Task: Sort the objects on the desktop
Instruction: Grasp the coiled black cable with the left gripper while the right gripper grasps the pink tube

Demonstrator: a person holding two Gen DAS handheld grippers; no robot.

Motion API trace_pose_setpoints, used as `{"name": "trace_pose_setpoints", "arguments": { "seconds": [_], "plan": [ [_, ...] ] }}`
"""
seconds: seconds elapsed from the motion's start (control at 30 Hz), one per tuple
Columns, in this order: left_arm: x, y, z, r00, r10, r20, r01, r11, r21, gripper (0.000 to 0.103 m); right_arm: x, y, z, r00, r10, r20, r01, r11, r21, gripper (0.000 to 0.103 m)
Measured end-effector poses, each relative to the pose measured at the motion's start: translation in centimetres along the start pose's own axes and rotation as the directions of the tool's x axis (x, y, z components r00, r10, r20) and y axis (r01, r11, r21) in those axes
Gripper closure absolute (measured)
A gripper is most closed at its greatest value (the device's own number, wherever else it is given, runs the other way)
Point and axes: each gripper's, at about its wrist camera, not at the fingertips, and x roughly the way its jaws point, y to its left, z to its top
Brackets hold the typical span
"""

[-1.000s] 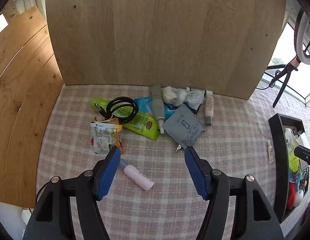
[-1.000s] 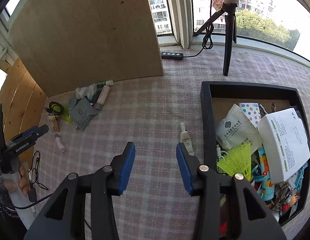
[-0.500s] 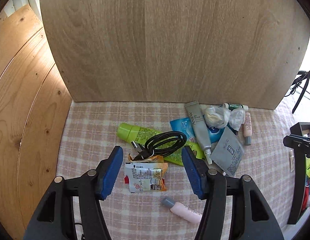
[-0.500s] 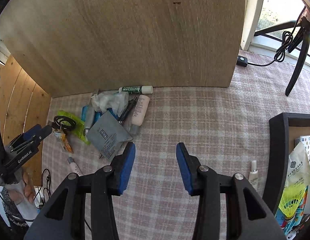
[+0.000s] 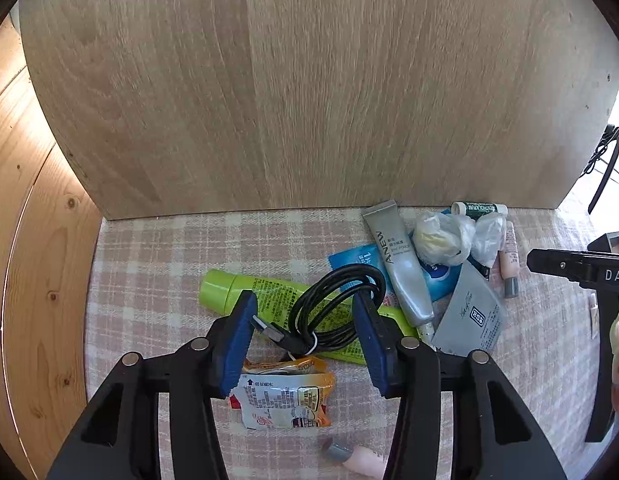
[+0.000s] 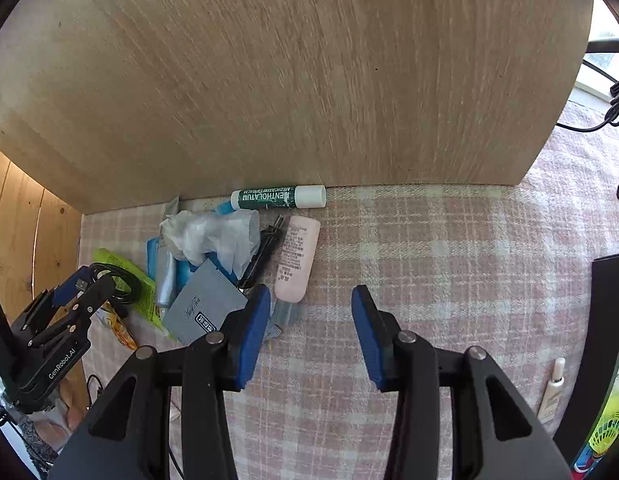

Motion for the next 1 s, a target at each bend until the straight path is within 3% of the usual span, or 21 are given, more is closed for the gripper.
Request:
{"name": "trace_pose_setpoints", "arguments": {
  "seconds": [0.27,0.43,0.57,0.8,1.0],
  "plan": [
    [1.4,0.7,1.0,1.000,-0.019,-0.015,0.019,1.000,-0.025,0.071,2.5,2.0,1.6,0.999,-0.036,-0.007,0.036,0.999,-0.018,0.063],
    [2.7,0.2,2.1,0.999,-0.037,-0.020,0.036,0.998,-0.042,0.073,3.9,2.7,1.8,0.997,-0.077,-0.027,0.076,0.996,-0.039,0.078],
    [3.5,0.5,3.1,0.998,-0.065,-0.014,0.063,0.994,-0.088,0.077,4.0,2.5,2.0,0.996,-0.084,-0.019,0.083,0.995,-0.048,0.082],
    [2.2,1.2,2.9,0.997,-0.081,0.008,0.081,0.988,-0.132,0.080,2.3,-0.1,1.5,0.998,-0.055,-0.014,0.054,0.998,-0.032,0.082],
    [0.1,0.2,3.0,0.997,-0.064,0.038,0.068,0.992,-0.105,0.092,-0.4,-2.1,0.4,0.999,-0.028,0.025,0.028,0.999,-0.022,0.082]
  ]
}}
